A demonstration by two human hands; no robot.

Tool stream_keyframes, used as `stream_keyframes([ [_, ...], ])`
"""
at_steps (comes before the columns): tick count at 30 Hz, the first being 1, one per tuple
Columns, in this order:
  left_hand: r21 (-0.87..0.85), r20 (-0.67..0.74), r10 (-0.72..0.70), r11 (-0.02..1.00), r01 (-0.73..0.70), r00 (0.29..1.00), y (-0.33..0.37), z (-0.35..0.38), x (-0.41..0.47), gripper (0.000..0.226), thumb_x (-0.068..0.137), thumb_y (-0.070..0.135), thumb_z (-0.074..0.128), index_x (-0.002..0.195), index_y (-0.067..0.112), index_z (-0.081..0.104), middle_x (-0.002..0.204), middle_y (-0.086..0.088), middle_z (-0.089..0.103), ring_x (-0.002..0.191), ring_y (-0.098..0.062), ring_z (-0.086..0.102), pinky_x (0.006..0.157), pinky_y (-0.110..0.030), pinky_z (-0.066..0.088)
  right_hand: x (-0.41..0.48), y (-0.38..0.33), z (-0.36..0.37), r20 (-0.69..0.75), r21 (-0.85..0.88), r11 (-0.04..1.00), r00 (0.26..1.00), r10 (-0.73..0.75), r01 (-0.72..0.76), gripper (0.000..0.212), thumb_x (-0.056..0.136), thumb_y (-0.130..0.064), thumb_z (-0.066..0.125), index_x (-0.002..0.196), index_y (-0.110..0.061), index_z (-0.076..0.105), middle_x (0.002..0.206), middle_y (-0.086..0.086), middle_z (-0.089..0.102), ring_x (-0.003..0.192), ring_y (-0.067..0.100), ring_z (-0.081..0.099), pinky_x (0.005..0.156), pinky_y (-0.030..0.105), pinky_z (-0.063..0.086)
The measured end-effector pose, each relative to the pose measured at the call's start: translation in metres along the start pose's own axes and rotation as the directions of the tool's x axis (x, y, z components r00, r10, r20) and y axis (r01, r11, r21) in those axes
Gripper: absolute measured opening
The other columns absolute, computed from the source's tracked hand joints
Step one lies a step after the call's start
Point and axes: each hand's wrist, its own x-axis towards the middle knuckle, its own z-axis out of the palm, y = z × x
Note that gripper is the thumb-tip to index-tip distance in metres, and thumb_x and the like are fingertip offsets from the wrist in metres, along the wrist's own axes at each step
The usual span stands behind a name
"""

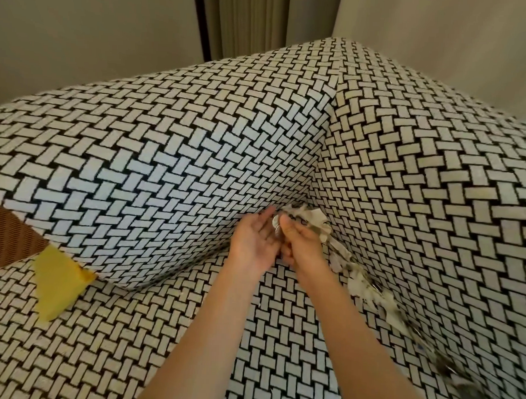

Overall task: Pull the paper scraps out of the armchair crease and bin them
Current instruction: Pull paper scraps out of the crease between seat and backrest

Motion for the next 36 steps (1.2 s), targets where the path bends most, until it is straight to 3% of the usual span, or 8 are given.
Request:
stream_keyframes([
  [6,-0.073,-0.032,-0.077,0.995,0.075,0.996,-0.003,-0.005,-0.016,0.040,0.101,0.022,0.024,0.092,0.006,0.059,0.115,-0.014,0.062,0.106,-0.021,0.055,0.098,-0.036,0.036,-0.013,0.018,0.004,0.031,-0.443,0.883,0.987,-0.158,0.155,0.028,0.092,-0.021,0.055,0.085,0.002,0.068,0.050,-0.005,0.046,0.044,0.007,0.039,0.045,0.018,0.031],
  [13,-0.098,-0.046,-0.136,0.986,0.131,0.990,-0.004,-0.020,-0.020,0.034,0.099,0.020,0.028,0.091,0.008,0.059,0.088,-0.011,0.061,0.080,-0.020,0.057,0.075,-0.033,0.045,-0.025,0.009,-0.004,0.157,-0.586,0.779,0.974,-0.164,0.225,0.021,0.093,-0.012,0.052,0.087,-0.002,0.069,0.064,0.000,0.058,0.051,0.006,0.046,0.045,0.009,0.037],
  [19,-0.098,-0.060,-0.138,0.986,0.132,0.989,-0.010,-0.011,-0.013,0.034,0.099,0.017,0.032,0.084,0.004,0.059,0.088,-0.012,0.060,0.081,-0.019,0.057,0.069,-0.032,0.048,-0.028,-0.001,-0.019,0.280,-0.761,0.477,0.886,-0.369,0.439,0.021,0.090,-0.012,0.056,0.105,-0.012,0.071,0.086,-0.006,0.062,0.074,0.004,0.054,0.071,0.011,0.042],
  [21,-0.094,-0.061,-0.140,0.987,0.134,0.988,-0.013,-0.007,-0.009,0.029,0.098,0.015,0.035,0.085,0.003,0.058,0.087,-0.012,0.061,0.078,-0.018,0.058,0.069,-0.028,0.050,-0.021,-0.002,-0.028,0.180,-0.749,0.518,0.879,-0.441,0.413,0.021,0.089,-0.012,0.057,0.105,-0.016,0.071,0.085,-0.014,0.062,0.072,-0.006,0.052,0.068,0.001,0.039],
  [26,-0.058,-0.118,-0.180,0.983,0.174,0.977,-0.017,-0.006,-0.006,0.028,0.098,0.016,0.037,0.079,0.006,0.056,0.059,-0.006,0.060,0.048,-0.008,0.047,0.039,-0.013,0.039,0.000,-0.003,-0.039,-0.088,-0.788,0.572,0.876,-0.473,0.230,0.030,0.088,-0.025,0.059,0.116,-0.017,0.063,0.087,0.000,0.066,0.074,0.012,0.060,0.072,0.026,0.049],
  [30,0.318,-0.144,-0.028,0.945,0.073,0.989,-0.013,-0.004,0.005,0.029,0.097,0.020,0.040,0.074,0.011,0.056,0.046,0.005,0.040,0.040,-0.006,0.035,0.039,-0.015,0.028,0.009,-0.009,-0.043,-0.050,-0.980,0.198,0.922,-0.384,0.030,0.032,0.096,-0.026,0.042,0.123,-0.013,0.053,0.104,0.012,0.065,0.091,0.028,0.062,0.074,0.032,0.050],
  [33,0.665,-0.086,0.172,0.743,-0.072,0.981,-0.013,0.009,0.019,0.014,0.093,0.018,0.047,0.095,0.013,0.060,0.056,0.003,0.041,0.048,-0.009,0.036,0.045,-0.020,0.029,0.017,-0.010,-0.042,-0.080,-0.992,0.117,0.936,-0.343,-0.042,0.028,0.098,-0.023,0.039,0.117,-0.009,0.054,0.107,0.012,0.064,0.097,0.029,0.061,0.073,0.031,0.046],
  [36,0.602,-0.031,0.074,0.798,-0.041,0.997,-0.016,0.018,0.023,0.017,0.094,0.017,0.048,0.107,0.014,0.057,0.058,0.001,0.039,0.050,-0.010,0.036,0.047,-0.021,0.031,0.017,-0.007,-0.047,-0.068,-0.996,0.072,0.911,-0.406,-0.042,0.027,0.099,-0.023,0.037,0.117,-0.009,0.051,0.106,0.012,0.064,0.097,0.028,0.061,0.069,0.029,0.042],
])
